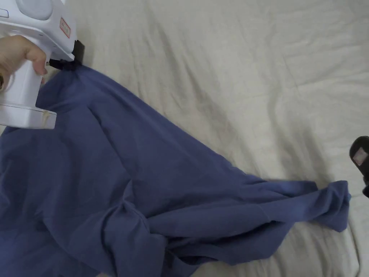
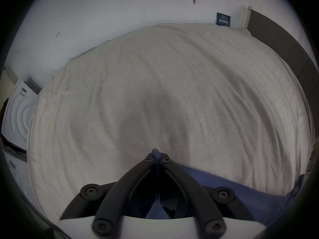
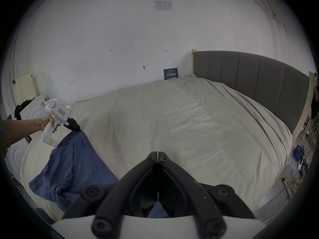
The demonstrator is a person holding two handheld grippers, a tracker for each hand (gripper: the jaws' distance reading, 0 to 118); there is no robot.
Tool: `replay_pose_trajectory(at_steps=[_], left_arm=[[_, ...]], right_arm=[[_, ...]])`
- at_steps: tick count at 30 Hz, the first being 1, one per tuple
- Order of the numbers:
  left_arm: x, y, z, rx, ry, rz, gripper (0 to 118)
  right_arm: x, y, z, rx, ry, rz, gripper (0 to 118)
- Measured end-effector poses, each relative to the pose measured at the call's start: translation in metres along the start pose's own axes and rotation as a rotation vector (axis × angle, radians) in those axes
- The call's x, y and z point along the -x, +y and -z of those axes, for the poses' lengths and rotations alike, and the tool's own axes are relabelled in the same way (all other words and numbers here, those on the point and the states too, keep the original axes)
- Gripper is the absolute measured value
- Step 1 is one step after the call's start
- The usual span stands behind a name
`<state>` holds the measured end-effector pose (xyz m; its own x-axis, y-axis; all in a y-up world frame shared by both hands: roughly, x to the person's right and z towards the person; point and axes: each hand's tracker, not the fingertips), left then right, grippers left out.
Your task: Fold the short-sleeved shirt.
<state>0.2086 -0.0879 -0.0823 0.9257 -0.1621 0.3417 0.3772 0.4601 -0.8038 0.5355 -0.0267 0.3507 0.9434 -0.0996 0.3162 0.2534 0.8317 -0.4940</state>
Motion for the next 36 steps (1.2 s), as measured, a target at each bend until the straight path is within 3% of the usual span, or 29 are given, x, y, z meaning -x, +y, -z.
replay_pose_trajectory(at_steps=[4, 6, 7, 8, 10, 11, 12, 16, 17, 21, 22, 23, 27, 30, 36], left_arm=[[-0.008, -0.006, -0.036, -0.079, -0.004, -0.006, 2], [-0.008, -0.007, -0.059, -0.102, -0.011, -0.01, 2], [-0.007, -0.009, -0.071, -0.121, -0.009, -0.011, 2], [-0.006, -0.011, -0.084, -0.144, -0.015, -0.015, 2], [0.002, -0.008, -0.099, -0.165, -0.022, -0.033, 2], [0.006, -0.007, -0.107, -0.175, -0.021, -0.041, 2], [0.009, -0.008, -0.115, -0.188, -0.026, -0.051, 2], [0.021, -0.009, -0.136, -0.215, -0.027, -0.068, 2], [0.023, -0.01, -0.141, -0.22, -0.023, -0.071, 2], [0.023, -0.02, -0.155, -0.24, -0.001, -0.091, 2], [0.022, -0.023, -0.157, -0.241, 0.0, -0.098, 2], [0.023, -0.025, -0.159, -0.239, 0.001, -0.106, 2], [0.024, -0.037, -0.172, -0.243, 0.006, -0.135, 2], [0.035, -0.045, -0.196, -0.315, 0.002, -0.176, 2], [0.082, -0.069, -0.287, -0.521, -0.007, -0.37, 2]], right_arm=[[-0.003, 0.004, -0.002, 0.103, -0.015, -0.01, 2], [-0.009, 0.006, -0.003, 0.162, -0.012, 0.022, 5], [-0.013, 0.006, -0.003, 0.187, -0.019, 0.052, 20], [-0.017, 0.005, -0.003, 0.217, -0.015, 0.078, 44], [-0.022, 0.002, 0.002, 0.369, -0.041, 0.077, 103], [-0.023, -0.001, 0.006, 0.446, -0.062, 0.071, 116], [-0.025, -0.005, 0.011, 0.492, -0.082, 0.077, 118], [-0.027, -0.021, 0.035, 0.592, -0.161, 0.167, 117], [-0.026, -0.024, 0.041, 0.587, -0.17, 0.182, 108], [-0.018, -0.033, 0.063, 0.628, -0.111, 0.248, 43], [-0.014, -0.036, 0.069, 0.647, -0.085, 0.24, 25], [-0.012, -0.038, 0.074, 0.655, -0.097, 0.225, 13], [-0.012, -0.024, 0.068, 0.639, -0.078, 0.258, 9], [-0.013, 0.009, 0.034, 0.532, 0.0, 0.192, 9], [-0.009, 0.106, -0.061, 0.266, 0.171, 0.179, 9]])
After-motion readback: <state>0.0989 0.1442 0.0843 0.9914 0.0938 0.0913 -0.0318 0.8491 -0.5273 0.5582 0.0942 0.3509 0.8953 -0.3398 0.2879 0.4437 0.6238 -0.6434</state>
